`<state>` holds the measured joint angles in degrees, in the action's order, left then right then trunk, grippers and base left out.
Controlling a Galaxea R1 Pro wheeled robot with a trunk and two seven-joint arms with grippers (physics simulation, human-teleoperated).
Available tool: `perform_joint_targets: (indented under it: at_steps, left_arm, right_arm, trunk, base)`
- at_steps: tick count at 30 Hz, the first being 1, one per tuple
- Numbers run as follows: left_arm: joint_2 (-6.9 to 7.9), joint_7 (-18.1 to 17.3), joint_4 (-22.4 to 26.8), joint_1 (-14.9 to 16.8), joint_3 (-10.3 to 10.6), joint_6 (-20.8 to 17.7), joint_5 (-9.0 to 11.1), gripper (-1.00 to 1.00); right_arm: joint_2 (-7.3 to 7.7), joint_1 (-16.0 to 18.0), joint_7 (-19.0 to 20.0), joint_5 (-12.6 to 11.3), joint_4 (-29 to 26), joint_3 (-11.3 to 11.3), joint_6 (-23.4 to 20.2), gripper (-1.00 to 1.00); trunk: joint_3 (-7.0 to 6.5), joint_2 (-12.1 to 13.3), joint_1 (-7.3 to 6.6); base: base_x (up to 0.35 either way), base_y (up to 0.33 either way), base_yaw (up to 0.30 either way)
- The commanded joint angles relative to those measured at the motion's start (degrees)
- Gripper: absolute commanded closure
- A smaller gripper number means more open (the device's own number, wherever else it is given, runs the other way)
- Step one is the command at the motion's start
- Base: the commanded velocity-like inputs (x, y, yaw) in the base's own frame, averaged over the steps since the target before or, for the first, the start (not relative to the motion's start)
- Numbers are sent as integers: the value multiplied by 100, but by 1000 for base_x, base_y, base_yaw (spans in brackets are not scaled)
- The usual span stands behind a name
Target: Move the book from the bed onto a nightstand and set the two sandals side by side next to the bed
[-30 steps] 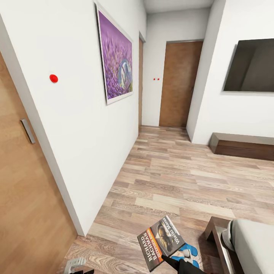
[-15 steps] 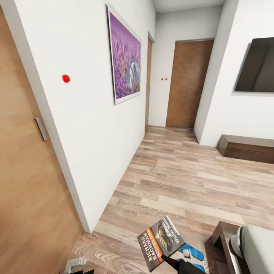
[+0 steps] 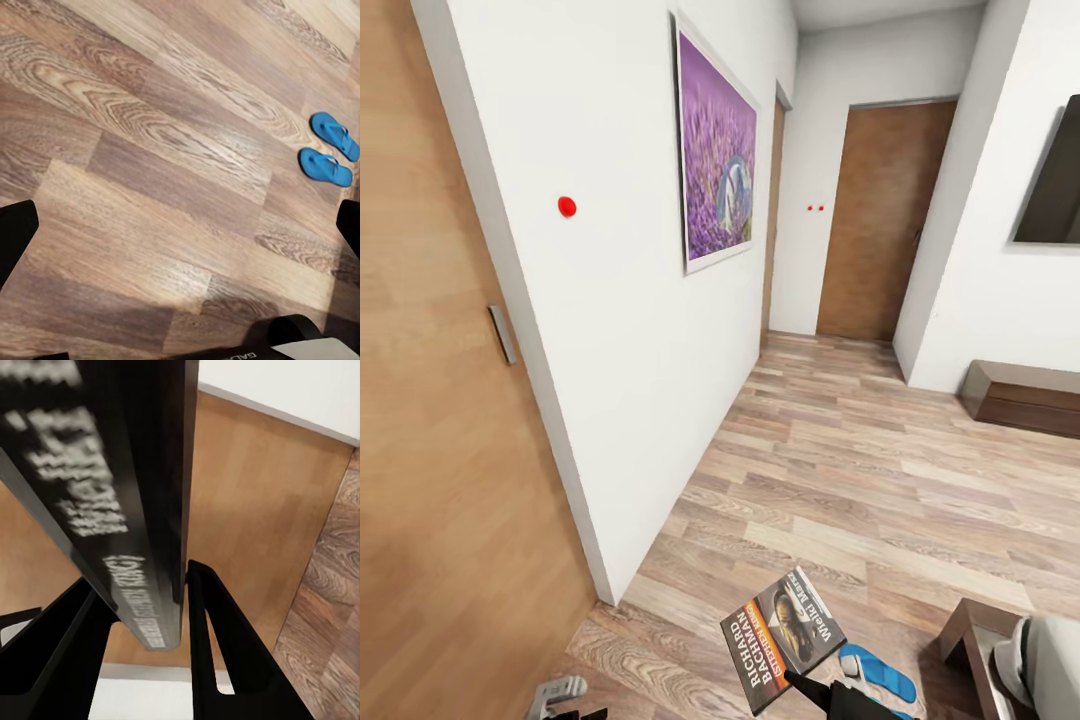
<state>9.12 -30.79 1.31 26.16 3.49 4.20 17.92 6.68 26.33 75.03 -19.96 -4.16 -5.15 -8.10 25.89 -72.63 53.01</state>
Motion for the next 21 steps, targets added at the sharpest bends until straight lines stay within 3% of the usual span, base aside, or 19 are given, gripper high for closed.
perform_joint_targets:
  at_steps: [1,15,21]
  left_arm:
    - [2,-15,-8,4,38,29,29,-100]
    - [1,-15,-8,4,38,28,29,-100]
    - [-3,-15,-8,3,38,28,29,-100]
  right_arm:
    - [0,3,21,27,-1,-64,-60,100]
    - [0,3,21,27,-1,-62,-60,100]
    - [0,3,21,27,-4,-61,-60,100]
  trunk:
    - [6,-3,1]
    - [6,-3,1]
    - [6,-3,1]
  base:
    - [195,0,7]
    - [302,0,1]
    - [85,0,0]
